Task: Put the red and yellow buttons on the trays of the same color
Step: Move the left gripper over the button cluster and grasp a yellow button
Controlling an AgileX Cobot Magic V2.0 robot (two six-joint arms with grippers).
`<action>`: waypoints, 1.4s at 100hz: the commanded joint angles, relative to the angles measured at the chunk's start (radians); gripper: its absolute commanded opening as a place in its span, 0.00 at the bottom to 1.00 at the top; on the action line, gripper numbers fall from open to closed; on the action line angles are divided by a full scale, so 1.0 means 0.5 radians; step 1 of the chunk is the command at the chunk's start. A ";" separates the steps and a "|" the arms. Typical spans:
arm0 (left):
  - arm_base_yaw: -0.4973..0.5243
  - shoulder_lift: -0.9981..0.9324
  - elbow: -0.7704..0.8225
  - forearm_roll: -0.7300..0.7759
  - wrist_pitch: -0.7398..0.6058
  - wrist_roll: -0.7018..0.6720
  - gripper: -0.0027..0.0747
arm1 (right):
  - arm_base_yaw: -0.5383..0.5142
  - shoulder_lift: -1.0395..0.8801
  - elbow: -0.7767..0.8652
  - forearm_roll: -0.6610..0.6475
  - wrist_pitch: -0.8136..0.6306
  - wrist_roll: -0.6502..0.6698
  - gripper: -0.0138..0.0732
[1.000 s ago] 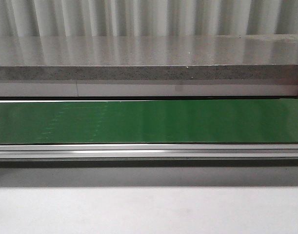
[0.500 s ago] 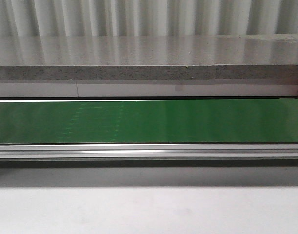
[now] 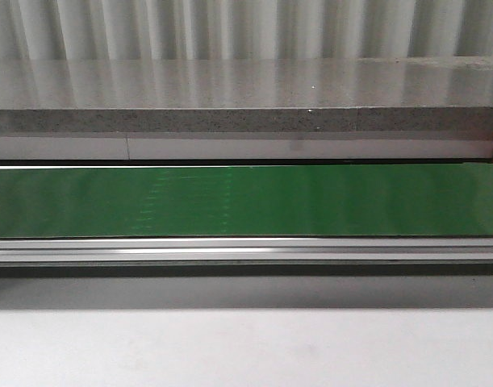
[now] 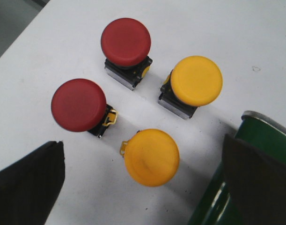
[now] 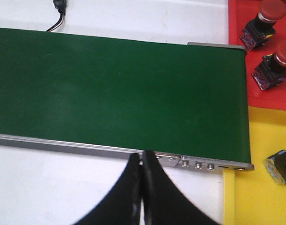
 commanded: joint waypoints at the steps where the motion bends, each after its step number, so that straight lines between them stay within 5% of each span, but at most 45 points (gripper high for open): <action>1: 0.003 -0.011 -0.101 -0.008 -0.100 -0.011 0.87 | -0.002 -0.016 -0.050 0.042 -0.095 -0.001 0.08; 54: 0.003 0.214 -0.156 -0.019 -0.087 -0.011 0.85 | -0.002 -0.016 -0.050 0.042 -0.095 -0.001 0.08; 140: 0.003 0.216 -0.156 -0.058 -0.026 -0.011 0.18 | -0.002 -0.016 -0.050 0.042 -0.095 -0.001 0.08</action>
